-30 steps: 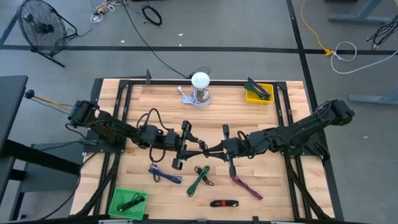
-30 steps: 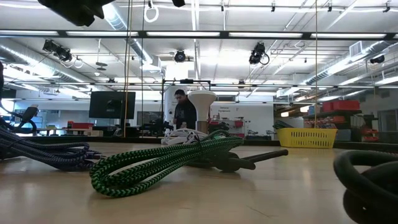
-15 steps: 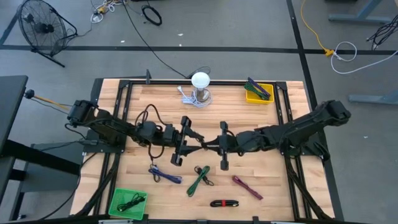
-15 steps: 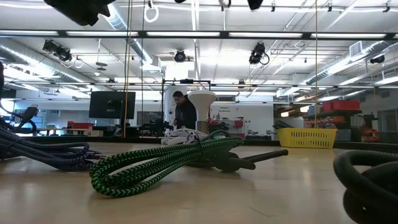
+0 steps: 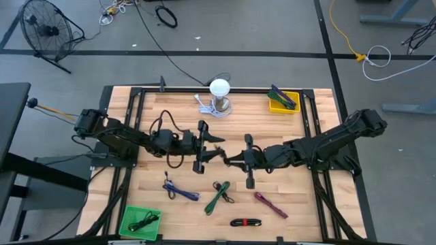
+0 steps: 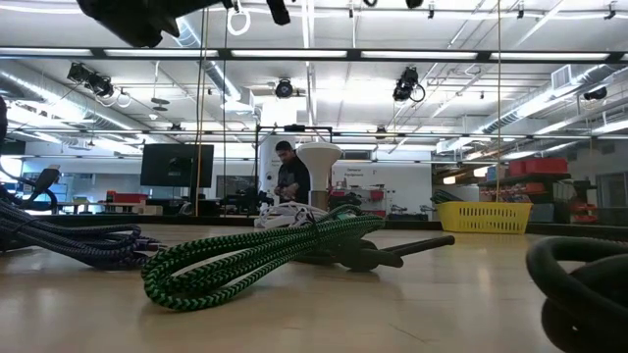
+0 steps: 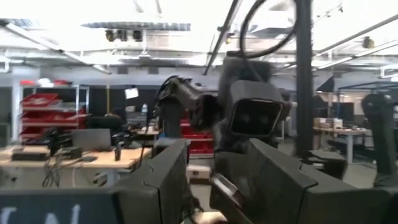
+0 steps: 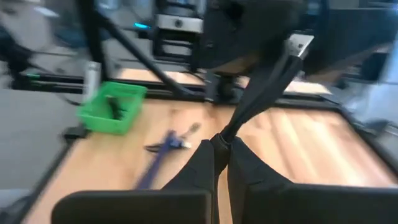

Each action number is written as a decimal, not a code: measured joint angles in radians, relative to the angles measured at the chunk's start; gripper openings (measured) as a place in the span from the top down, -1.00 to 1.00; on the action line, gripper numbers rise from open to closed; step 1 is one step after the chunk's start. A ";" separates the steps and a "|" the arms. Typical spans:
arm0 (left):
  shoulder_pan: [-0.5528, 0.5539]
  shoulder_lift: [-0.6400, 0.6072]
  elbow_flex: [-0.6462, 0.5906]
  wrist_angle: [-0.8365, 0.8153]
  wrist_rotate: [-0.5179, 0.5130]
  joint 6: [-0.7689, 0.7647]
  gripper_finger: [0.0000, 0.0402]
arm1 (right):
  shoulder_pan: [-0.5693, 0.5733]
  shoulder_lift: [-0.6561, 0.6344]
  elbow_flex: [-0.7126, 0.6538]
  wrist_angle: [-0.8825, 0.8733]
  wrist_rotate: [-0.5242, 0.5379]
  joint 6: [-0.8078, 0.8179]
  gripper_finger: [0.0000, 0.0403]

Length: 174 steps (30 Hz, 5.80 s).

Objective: Pick & Place USB Port
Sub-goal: Put the black USB cable into the green bin, then put the purple USB cable into the yellow bin

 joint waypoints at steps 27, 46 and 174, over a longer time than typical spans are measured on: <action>-0.008 0.000 -0.001 -0.007 0.011 -0.007 0.12 | -0.014 -0.046 0.002 0.113 -0.051 -0.021 0.96; -0.008 0.001 -0.001 -0.007 0.039 -0.006 0.89 | -0.036 -0.021 0.001 0.132 -0.045 -0.024 0.94; -0.987 -0.246 -0.003 -1.585 -0.067 -1.640 0.56 | -0.043 -0.159 0.000 -0.352 0.062 0.174 0.40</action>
